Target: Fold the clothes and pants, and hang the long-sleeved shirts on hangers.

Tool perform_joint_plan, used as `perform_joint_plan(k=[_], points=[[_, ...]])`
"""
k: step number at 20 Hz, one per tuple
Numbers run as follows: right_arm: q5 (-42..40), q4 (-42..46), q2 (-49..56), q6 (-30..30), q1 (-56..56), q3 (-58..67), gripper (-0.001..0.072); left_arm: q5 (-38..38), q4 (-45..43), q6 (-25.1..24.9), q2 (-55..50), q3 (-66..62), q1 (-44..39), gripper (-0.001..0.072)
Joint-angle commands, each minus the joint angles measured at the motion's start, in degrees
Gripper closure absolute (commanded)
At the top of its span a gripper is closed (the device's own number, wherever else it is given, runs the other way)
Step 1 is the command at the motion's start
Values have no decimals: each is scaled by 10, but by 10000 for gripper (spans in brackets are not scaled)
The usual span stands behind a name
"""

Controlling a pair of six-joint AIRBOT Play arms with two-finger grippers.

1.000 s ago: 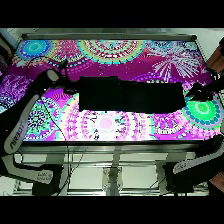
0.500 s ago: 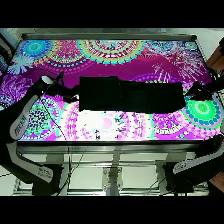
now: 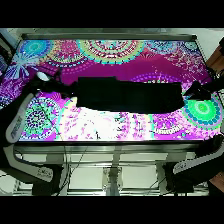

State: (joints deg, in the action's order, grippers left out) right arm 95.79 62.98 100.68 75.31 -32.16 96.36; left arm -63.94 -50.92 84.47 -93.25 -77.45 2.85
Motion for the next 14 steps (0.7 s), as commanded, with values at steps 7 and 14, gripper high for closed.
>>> perform_joint_plan(k=[7,14], points=[[2,-3,0,-1,1,0,318,-346,-126,42,97,-315,8,670],[2,-16,0,-1,1,0,318,-383,-143,41,29,-403,-168,670]])
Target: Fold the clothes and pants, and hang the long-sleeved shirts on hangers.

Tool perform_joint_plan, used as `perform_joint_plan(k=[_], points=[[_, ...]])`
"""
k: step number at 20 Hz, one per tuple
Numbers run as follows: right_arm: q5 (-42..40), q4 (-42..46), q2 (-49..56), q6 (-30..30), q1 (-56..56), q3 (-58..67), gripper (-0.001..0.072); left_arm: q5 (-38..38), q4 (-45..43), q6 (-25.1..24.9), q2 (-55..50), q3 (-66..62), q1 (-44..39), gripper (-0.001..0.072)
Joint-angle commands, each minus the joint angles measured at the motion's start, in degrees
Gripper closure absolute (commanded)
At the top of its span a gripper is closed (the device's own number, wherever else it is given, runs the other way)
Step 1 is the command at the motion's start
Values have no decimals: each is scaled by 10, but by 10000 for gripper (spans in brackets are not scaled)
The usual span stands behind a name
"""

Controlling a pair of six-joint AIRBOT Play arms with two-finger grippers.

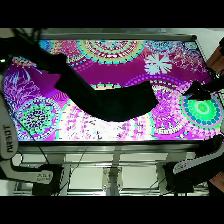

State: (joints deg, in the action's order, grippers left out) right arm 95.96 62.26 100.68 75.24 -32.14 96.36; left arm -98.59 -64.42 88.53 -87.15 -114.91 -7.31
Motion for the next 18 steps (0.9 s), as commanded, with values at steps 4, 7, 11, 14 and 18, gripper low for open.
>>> perform_joint_plan(k=[4,7,11,14,18], points=[[1,-24,0,0,1,0,318,-1,-10,16,-135,-28,-166,669],[0,-23,0,0,12,0,318,89,9,15,-191,-29,-215,670],[-14,-23,0,0,45,0,318,225,75,16,-225,-29,-241,670],[-24,-22,0,0,77,0,318,368,125,32,-217,-29,-239,669],[-43,-19,0,0,108,0,318,394,151,32,-204,-29,-236,670]])
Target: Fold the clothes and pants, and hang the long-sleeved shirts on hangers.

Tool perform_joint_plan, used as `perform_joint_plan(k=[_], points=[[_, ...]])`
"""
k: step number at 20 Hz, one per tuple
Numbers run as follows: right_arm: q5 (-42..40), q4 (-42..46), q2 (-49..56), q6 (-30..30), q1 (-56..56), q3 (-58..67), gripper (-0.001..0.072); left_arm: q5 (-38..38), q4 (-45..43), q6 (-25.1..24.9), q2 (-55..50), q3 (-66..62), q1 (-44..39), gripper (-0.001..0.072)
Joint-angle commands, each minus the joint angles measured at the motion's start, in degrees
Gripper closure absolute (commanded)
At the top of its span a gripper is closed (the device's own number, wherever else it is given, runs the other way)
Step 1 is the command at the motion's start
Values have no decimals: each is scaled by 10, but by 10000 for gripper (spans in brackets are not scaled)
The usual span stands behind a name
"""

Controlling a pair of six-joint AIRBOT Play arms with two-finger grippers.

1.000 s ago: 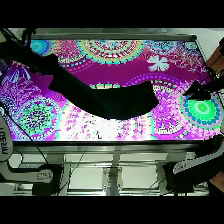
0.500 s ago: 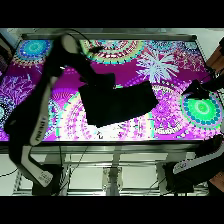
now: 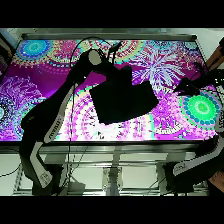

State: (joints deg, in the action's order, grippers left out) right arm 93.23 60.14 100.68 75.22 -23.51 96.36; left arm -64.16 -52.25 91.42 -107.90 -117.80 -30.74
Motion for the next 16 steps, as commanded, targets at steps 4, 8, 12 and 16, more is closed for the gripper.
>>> perform_joint_plan(k=[4,8,12,16], points=[[-23,2,0,1,26,0,318,78,31,-25,-5,2,-38,669],[-17,2,0,1,26,0,318,128,30,-31,-41,2,-78,668],[-15,2,0,0,26,0,317,155,58,-32,-87,2,-95,371],[-15,0,0,-14,26,0,314,155,195,-133,-97,1,-92,195]])
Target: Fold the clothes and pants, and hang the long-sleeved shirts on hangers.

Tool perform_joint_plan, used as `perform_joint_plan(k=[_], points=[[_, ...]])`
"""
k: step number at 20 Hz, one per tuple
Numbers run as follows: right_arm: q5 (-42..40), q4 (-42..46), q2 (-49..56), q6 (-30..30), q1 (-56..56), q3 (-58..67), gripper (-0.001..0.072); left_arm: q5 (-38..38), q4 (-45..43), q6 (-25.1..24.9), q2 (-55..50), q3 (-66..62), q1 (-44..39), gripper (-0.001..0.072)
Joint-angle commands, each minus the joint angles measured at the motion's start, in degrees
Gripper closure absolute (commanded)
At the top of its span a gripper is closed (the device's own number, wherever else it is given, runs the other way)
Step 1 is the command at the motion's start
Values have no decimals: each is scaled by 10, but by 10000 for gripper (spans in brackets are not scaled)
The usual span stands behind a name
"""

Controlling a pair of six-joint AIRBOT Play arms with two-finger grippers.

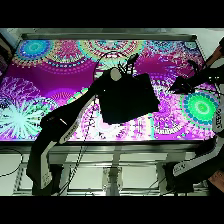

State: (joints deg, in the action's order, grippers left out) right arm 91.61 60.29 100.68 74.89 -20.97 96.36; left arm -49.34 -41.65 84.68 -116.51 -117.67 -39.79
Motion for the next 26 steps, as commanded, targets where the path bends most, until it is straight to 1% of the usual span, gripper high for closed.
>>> perform_joint_plan(k=[1,2,3,5,6,7,9,10,11,12,13,14,17,18,20,22,23,25,26], points=[[1,-2,0,-12,1,0,267,6,119,-85,-9,0,1,194],[1,-6,0,-24,1,0,133,1,128,-90,-5,0,7,194],[0,-12,0,-39,1,0,54,-12,122,-91,0,0,16,194],[-9,-28,1,-89,9,0,41,-72,84,-82,15,0,47,195],[-15,-35,3,-110,18,0,39,-120,40,-46,25,0,67,195],[-28,-35,5,-132,32,0,37,-174,-21,-7,35,0,86,195],[-66,-16,11,-155,73,0,36,-311,-214,70,57,1,116,196],[-91,13,15,-156,100,0,35,-374,-300,93,66,8,124,196],[-114,47,19,-156,126,0,33,-429,-379,105,78,24,131,196],[-134,80,23,-156,153,0,25,-463,-433,105,89,42,136,196],[-148,105,28,-156,177,0,25,-480,-471,105,100,61,140,196],[-159,125,33,-154,196,0,23,-479,-489,105,114,81,144,195],[-179,193,54,-101,229,1,22,-466,-489,105,141,123,150,196],[-179,201,61,-85,230,1,23,-466,-493,105,144,131,150,196],[-170,191,74,-78,230,1,30,-467,-497,105,145,142,150,195],[-141,171,88,-79,236,0,85,-468,-497,105,144,151,150,196],[-125,166,93,-81,241,1,259,-470,-497,105,143,151,150,196],[-104,169,93,-85,245,4,687,-469,-497,105,143,151,149,196],[-94,181,93,-80,242,13,697,-470,-497,105,143,151,149,196]])
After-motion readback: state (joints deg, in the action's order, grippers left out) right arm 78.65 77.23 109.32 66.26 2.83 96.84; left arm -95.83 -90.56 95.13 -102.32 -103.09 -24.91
